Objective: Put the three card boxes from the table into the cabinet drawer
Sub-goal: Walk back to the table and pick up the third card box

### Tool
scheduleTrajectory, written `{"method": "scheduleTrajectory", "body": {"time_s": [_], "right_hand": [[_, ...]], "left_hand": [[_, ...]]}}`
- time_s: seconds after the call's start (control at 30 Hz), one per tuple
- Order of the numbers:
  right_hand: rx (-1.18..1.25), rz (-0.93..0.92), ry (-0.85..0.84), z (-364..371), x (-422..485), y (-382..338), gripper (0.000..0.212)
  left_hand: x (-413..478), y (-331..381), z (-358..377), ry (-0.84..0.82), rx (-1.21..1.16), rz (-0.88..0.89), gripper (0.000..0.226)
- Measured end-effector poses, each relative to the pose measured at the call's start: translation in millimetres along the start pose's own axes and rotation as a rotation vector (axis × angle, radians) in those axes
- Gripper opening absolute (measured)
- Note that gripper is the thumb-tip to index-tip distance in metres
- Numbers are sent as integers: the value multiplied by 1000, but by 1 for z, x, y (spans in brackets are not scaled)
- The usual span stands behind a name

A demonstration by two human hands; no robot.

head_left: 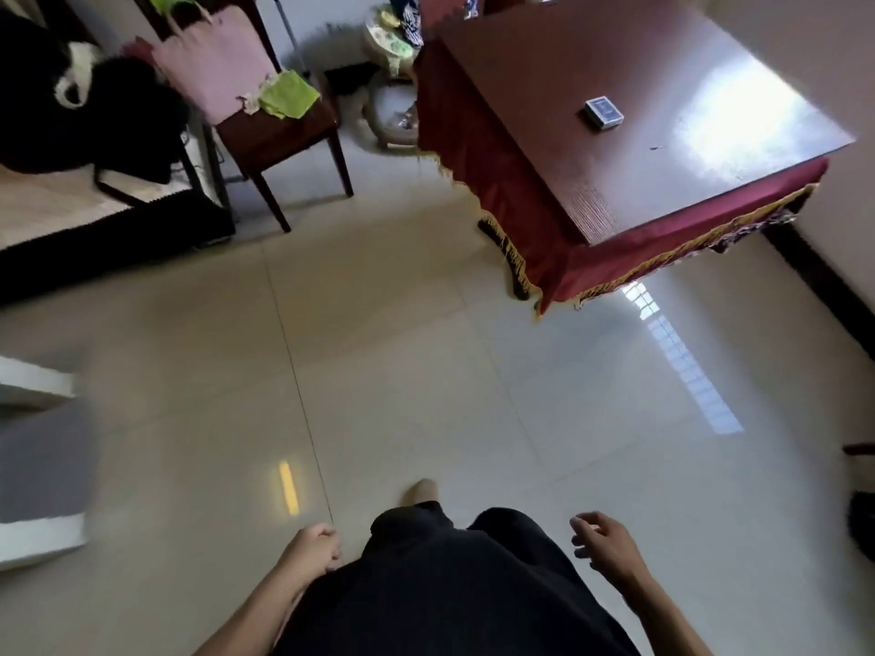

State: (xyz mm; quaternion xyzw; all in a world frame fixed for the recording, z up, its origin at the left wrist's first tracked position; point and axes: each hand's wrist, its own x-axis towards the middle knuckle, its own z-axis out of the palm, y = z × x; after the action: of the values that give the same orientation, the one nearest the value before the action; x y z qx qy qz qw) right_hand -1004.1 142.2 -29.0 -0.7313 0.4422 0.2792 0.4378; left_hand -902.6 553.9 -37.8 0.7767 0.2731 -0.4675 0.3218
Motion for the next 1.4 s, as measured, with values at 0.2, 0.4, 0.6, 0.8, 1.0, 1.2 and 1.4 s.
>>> {"method": "scheduleTrajectory", "body": {"time_s": [0.2,0.4,0.6,0.8,1.0,1.2,1.4], "right_hand": [[-121,64,-54,-8,49,-33,16],[-213,72,-151,-38,119,-102,19],[-239,7,-154,-65,210,-228,18],[-151,-153,-121,-68,271,-398,17],[-116,-222,-77,-54,311,-511,14],[39,-27,7,-48,317,-529,15],[272,217,84,-35,298,-506,15]], "left_hand": [[35,117,-38,3,-104,142,19],[68,215,-67,43,-122,196,17],[87,260,-98,94,-166,70,19],[116,293,-130,82,-154,16,16],[170,348,-204,5,-160,-3,19],[238,437,-290,31,-16,-9,18],[306,582,-335,-38,206,97,16]]}}
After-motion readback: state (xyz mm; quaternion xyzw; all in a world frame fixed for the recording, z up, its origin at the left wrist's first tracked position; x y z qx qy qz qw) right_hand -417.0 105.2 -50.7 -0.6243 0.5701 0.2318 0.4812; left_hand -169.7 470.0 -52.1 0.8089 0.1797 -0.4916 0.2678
